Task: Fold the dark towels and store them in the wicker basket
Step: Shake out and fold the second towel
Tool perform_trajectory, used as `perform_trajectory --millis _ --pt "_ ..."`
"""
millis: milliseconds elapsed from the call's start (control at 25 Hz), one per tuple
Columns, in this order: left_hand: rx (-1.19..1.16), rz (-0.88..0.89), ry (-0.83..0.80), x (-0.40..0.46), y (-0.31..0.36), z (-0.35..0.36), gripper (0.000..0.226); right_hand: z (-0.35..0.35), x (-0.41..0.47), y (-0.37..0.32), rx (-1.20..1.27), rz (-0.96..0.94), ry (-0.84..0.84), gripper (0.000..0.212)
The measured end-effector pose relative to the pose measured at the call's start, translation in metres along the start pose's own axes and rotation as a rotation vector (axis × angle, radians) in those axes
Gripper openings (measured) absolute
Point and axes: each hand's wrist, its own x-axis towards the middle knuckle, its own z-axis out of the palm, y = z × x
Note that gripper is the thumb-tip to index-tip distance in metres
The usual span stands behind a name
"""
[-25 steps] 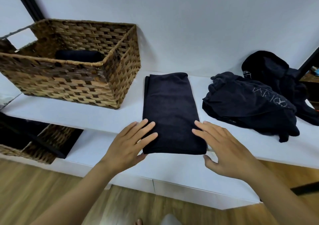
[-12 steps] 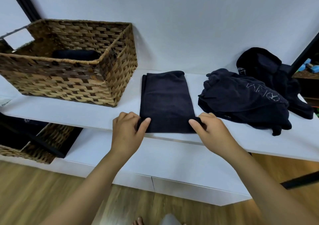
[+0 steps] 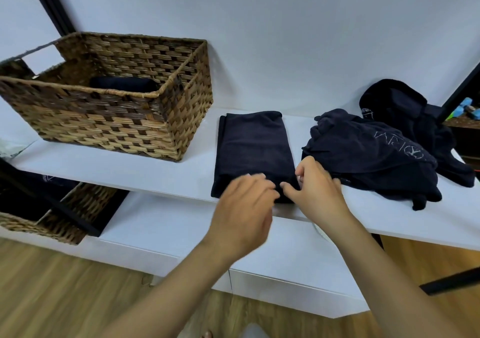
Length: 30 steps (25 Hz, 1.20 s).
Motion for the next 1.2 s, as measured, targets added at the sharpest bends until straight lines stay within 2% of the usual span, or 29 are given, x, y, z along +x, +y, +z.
perform_trajectory --millis 80,120,160,200,240,320,400,520,640,840,1000,1080,1200 --pt "-0.024 -0.035 -0.078 -0.009 0.009 0.020 0.031 0.001 -0.008 -0.005 -0.083 -0.179 0.236 0.021" --pt "-0.069 -0.067 -0.080 -0.012 0.008 0.025 0.033 0.004 -0.016 -0.009 -0.022 -0.366 0.351 0.014" --pt "-0.128 -0.097 -0.059 -0.013 0.006 0.026 0.033 0.008 -0.025 -0.013 0.044 -0.549 0.386 0.019" --pt "-0.185 -0.124 -0.043 -0.013 0.003 0.026 0.034 0.017 -0.033 -0.017 0.103 -0.712 0.321 0.028" --pt "-0.223 -0.138 -0.043 -0.012 0.002 0.023 0.039 0.026 -0.040 -0.018 0.131 -0.785 0.187 0.037" --pt "-0.249 -0.099 -0.064 -0.012 -0.002 0.016 0.043 0.041 -0.043 -0.007 0.159 -0.697 0.002 0.050" --pt "-0.208 -0.075 -0.040 -0.015 -0.015 0.012 0.036 0.042 -0.036 0.015 0.064 -0.590 0.070 0.054" --pt "-0.191 -0.088 -0.007 -0.025 -0.052 0.003 0.030 0.036 -0.029 0.041 -0.020 -0.547 0.191 0.043" --pt "-0.264 -0.046 -0.093 -0.025 -0.075 -0.007 0.036 0.025 -0.022 0.044 0.026 -0.482 0.170 0.047" --pt "-0.169 -0.098 -0.118 -0.011 -0.080 -0.005 0.039 0.020 -0.004 0.035 -0.020 -0.486 0.133 0.040" --pt "-0.075 -0.182 -0.124 -0.006 -0.069 -0.009 0.025 0.013 0.000 0.029 0.020 -0.411 0.028 0.024" --pt "-0.043 -0.256 -0.132 0.003 -0.058 -0.017 0.018 0.005 0.002 0.023 0.045 -0.302 -0.085 0.032" --pt "0.042 -0.364 -0.286 0.026 -0.052 -0.024 0.016 0.000 0.009 0.013 -0.036 -0.200 -0.143 0.053"
